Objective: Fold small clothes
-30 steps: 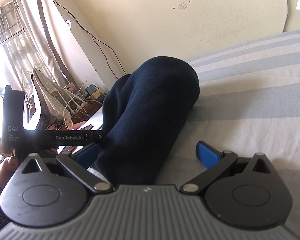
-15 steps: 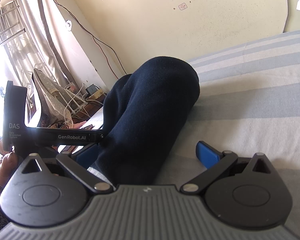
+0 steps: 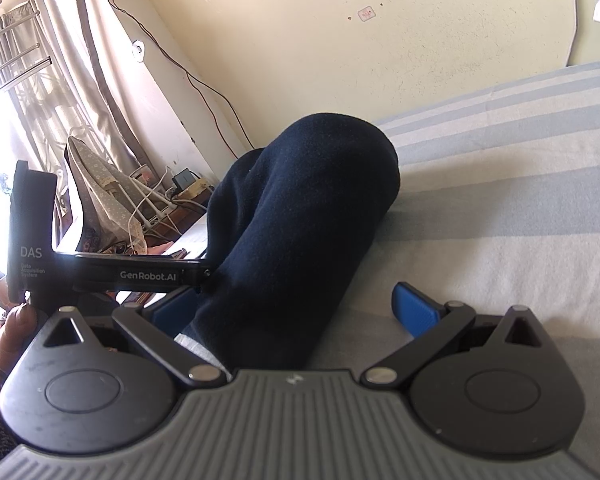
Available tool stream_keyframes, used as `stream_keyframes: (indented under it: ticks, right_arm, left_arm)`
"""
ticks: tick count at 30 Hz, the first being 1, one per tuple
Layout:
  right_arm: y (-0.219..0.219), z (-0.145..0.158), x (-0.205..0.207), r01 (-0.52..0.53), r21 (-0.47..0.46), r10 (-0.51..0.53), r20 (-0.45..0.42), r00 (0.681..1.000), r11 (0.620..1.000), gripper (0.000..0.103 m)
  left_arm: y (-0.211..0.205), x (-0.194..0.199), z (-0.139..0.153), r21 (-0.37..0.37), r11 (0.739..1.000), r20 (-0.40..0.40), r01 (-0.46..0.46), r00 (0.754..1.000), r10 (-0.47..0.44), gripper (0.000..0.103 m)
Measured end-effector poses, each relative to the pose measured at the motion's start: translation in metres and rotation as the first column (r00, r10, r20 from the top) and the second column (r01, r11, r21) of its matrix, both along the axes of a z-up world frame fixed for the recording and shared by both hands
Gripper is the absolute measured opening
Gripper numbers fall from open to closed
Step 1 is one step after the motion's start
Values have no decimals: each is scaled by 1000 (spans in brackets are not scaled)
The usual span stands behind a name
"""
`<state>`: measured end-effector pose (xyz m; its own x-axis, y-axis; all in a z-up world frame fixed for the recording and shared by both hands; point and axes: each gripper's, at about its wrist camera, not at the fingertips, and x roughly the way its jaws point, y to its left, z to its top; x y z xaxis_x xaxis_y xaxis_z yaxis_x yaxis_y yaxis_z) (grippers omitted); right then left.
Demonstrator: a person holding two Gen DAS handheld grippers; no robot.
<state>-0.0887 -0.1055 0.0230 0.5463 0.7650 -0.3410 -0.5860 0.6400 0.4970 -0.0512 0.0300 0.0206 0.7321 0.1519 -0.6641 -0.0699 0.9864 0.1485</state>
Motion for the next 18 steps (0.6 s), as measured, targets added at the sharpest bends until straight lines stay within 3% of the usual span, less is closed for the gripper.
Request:
stream_keyframes:
  ticks: [6,9,18]
  right_arm:
    - [-1,1,-2,17,-2,-17,-1,1000,1000,103]
    - [-3,2,-2,31,-4,-31,-10,999,1000,103]
    - [2,5,6,70,-18,-71,-52,996,997,103]
  left_arm:
    - [18,1,0,-75,997,2,32,999,-32,103]
    - [35,-2,6,-136,990,42,33,999,-27,103]
    - [79,11,11,-310,945,48,101,995,-91,103]
